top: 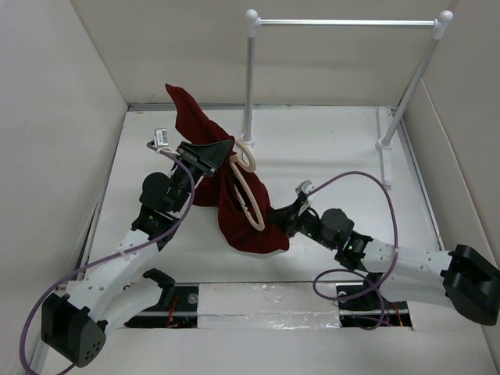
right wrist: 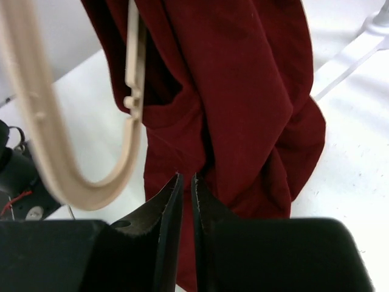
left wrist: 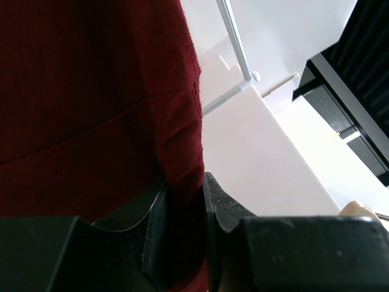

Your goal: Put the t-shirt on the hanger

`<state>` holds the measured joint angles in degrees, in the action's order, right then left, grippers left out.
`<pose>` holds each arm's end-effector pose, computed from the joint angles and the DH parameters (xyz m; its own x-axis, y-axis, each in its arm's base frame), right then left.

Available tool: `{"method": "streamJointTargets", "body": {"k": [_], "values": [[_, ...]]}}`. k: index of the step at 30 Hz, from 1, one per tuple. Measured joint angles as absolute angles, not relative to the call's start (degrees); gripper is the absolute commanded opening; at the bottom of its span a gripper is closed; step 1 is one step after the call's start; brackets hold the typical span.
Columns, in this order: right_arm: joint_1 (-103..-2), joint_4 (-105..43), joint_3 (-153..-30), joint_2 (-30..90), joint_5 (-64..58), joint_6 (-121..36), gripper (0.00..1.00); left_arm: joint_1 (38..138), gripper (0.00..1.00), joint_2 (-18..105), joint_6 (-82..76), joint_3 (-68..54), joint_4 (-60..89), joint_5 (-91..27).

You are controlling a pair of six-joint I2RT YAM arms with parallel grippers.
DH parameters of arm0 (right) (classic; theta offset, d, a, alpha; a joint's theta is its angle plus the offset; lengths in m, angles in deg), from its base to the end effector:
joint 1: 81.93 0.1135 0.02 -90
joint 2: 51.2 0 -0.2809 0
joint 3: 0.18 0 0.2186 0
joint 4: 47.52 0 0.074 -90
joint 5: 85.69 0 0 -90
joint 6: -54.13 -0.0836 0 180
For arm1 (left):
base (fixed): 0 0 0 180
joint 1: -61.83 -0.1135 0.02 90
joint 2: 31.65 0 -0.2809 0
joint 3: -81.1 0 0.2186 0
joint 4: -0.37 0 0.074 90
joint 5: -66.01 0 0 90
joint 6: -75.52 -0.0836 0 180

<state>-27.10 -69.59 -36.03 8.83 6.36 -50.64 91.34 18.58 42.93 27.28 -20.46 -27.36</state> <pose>0.1387 0.1916 0.2615 -0.2235 0.1251 -0.9666 -0.7646 0.5925 0.2535 0.1732 -0.1037 0.4082 -0.2598 -0.8194 -0.5109 0.5931 0.2822 -0.7541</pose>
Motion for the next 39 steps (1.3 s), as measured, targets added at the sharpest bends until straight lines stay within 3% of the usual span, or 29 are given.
{"method": "streamJointTargets", "body": {"k": [12,17,21,29,30,31,34,38,39], "values": [[-27.10,-75.75,-39.51,19.43,0.74,-50.62,0.33,91.34,0.00,17.30,44.81,26.58,-18.75,-30.31],[-27.10,-77.55,-40.12,21.23,-0.77,-50.68,0.34,91.34,0.00,17.19,45.55,26.14,-18.34,-31.14],[-27.10,-77.44,-40.97,22.28,-1.67,-50.62,0.24,91.34,0.00,17.16,45.86,25.79,-17.68,-31.54],[-25.48,-75.78,-38.41,12.33,-0.05,-50.86,0.25,90.56,0.00,16.64,46.14,25.71,-17.24,-32.00],[-25.13,-75.51,-37.63,10.47,0.39,-50.88,0.13,90.56,0.00,16.57,46.17,25.64,-17.24,-32.13],[-24.89,-75.32,-36.99,9.03,0.69,-50.86,0.07,90.56,0.00,16.57,46.21,25.44,-17.22,-32.28],[-24.78,-74.77,-36.73,8.46,0.89,-50.77,0.00,90.56,0.00,16.62,46.95,25.05,-17.70,-33.24],[-24.78,-73.81,-36.95,11.74,0.41,-50.66,0.00,90.56,0.00,16.84,47.89,24.81,-18.38,-34.58],[-24.74,-73.79,-37.02,12.70,0.10,-50.64,0.11,90.56,0.00,16.92,47.98,24.72,-18.36,-34.71]]}}
